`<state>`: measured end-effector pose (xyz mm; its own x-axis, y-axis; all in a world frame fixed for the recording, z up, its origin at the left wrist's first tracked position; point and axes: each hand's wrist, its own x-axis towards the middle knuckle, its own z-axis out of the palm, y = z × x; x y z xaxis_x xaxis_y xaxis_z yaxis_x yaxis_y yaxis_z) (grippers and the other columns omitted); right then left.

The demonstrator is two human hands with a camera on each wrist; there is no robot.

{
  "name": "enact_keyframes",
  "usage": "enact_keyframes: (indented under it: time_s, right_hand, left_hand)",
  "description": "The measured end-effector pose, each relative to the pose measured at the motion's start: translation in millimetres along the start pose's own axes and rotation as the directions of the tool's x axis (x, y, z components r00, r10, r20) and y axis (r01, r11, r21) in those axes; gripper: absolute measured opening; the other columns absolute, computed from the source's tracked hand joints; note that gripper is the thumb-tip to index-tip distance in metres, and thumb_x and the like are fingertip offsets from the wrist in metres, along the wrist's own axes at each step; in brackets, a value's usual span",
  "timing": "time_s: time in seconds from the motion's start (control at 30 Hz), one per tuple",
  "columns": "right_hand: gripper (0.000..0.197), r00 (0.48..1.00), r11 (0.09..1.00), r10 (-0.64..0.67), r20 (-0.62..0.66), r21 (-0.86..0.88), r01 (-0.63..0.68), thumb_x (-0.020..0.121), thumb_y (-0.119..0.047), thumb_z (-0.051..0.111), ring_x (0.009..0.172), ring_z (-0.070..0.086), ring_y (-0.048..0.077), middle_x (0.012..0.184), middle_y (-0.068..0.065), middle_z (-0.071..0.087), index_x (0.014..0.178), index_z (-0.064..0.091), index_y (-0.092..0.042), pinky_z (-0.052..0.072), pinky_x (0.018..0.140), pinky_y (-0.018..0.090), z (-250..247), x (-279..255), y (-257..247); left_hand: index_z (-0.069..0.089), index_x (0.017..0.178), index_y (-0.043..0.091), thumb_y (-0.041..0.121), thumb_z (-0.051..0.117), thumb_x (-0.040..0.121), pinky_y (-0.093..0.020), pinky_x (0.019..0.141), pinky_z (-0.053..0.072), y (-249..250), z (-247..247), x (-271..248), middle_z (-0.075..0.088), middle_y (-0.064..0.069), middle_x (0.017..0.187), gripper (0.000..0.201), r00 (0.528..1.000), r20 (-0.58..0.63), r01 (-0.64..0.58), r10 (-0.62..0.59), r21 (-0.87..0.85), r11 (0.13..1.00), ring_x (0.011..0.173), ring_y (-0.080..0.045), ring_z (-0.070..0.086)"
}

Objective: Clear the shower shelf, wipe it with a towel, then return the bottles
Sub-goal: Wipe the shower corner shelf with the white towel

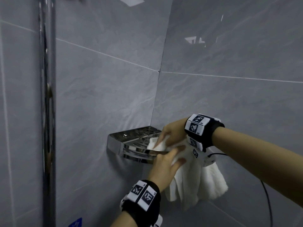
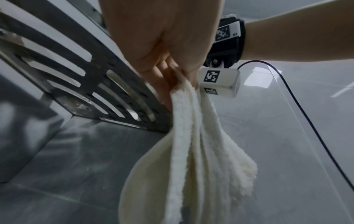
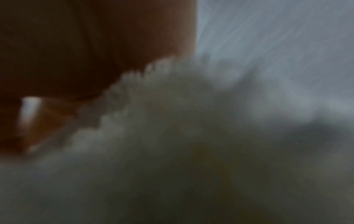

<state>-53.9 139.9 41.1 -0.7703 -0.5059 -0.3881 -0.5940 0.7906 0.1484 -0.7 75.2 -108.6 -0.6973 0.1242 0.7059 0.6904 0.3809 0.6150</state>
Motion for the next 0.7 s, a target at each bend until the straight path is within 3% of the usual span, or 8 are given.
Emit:
enact_keyframes:
  time_s: [0.07,0.13,0.27,0.33,0.4,0.47,0.57,0.7]
  right_hand:
    - [0.039,0.995,0.996,-0.064,0.074,0.074,0.058,0.091,-0.008,0.048,0.108,0.06,0.018,0.124,0.008,0.065,0.124,0.063,-0.022,0.047,0.101,0.034,0,-2,-8]
    - [0.04,0.992,0.992,-0.06,0.11,0.114,0.048,0.089,-0.002,0.046,0.102,0.059,0.018,0.121,0.012,0.067,0.119,0.066,-0.019,0.048,0.099,0.038,2,-3,-12]
    - [0.04,0.99,0.978,0.07,0.122,-0.202,-0.045,0.09,-0.003,0.045,0.111,0.054,0.026,0.133,0.015,0.057,0.126,0.06,-0.01,0.044,0.091,0.025,8,-2,-14]
    - [0.043,0.993,0.936,0.112,0.046,-0.341,-0.09,0.093,-0.011,0.046,0.123,0.049,0.03,0.141,0.011,0.048,0.135,0.051,-0.017,0.042,0.088,0.022,9,-2,-8]
    - [0.046,0.985,0.908,0.171,0.006,-0.388,-0.155,0.093,-0.018,0.044,0.129,0.043,0.027,0.147,0.006,0.04,0.138,0.047,-0.029,0.038,0.103,0.026,8,-4,-6]
    - [0.052,0.986,0.943,0.159,0.057,-0.305,-0.134,0.092,-0.007,0.04,0.125,0.043,0.022,0.146,0.006,0.041,0.138,0.048,-0.029,0.034,0.096,0.019,6,-2,-8]
    - [0.053,0.993,0.989,0.053,0.108,-0.145,-0.037,0.087,0.004,0.037,0.098,0.047,0.016,0.123,0.01,0.058,0.129,0.059,-0.02,0.044,0.074,0.016,2,1,-17]
    - [0.052,0.997,0.997,-0.072,0.004,0.015,0.072,0.085,0.006,0.035,0.101,0.058,0.02,0.118,0.009,0.066,0.121,0.065,-0.016,0.052,0.089,0.023,-4,-4,-24]
  left_hand:
    - [0.06,0.119,0.016,0.02,0.061,0.087,-0.002,0.085,0.035,1,-1,1,0.064,-0.006,0.117,0.033,0.999,-0.029,-0.021,0.021,-0.004,1.0,0.11,-0.009,0.052]
    - [0.062,0.118,0.017,0.02,0.062,0.086,-0.005,0.083,0.039,2,-2,0,0.064,-0.004,0.11,0.032,0.999,-0.033,-0.01,0.01,-0.011,1.0,0.106,-0.017,0.058]
    - [0.059,0.121,0.022,0.021,0.061,0.087,-0.026,0.092,0.048,2,-4,-1,0.064,-0.007,0.115,0.034,1.0,-0.003,-0.007,0.007,-0.016,1.0,0.109,-0.019,0.06]
    - [0.057,0.125,0.024,0.022,0.06,0.088,-0.021,0.094,0.045,1,-4,-2,0.065,-0.007,0.117,0.037,1.0,-0.005,-0.016,0.016,-0.005,1.0,0.111,-0.016,0.059]
    - [0.056,0.127,0.028,0.024,0.059,0.088,-0.016,0.095,0.042,1,-4,-4,0.065,-0.004,0.119,0.039,1.0,-0.019,-0.019,0.019,-0.001,1.0,0.113,-0.012,0.057]
    - [0.055,0.128,0.031,0.024,0.059,0.088,-0.019,0.096,0.043,-1,-4,-6,0.064,-0.003,0.121,0.04,1.0,-0.02,-0.007,0.007,-0.012,1.0,0.114,-0.012,0.057]
    - [0.054,0.129,0.029,0.022,0.061,0.087,-0.02,0.097,0.043,-1,-4,-7,0.061,-0.004,0.125,0.043,1.0,-0.015,-0.003,0.003,-0.016,1.0,0.117,-0.013,0.054]
    - [0.057,0.126,0.02,0.015,0.062,0.086,0.003,0.087,0.034,-3,-6,-12,0.064,-0.001,0.111,0.041,0.996,-0.065,-0.063,0.063,-0.003,0.998,0.106,-0.007,0.053]
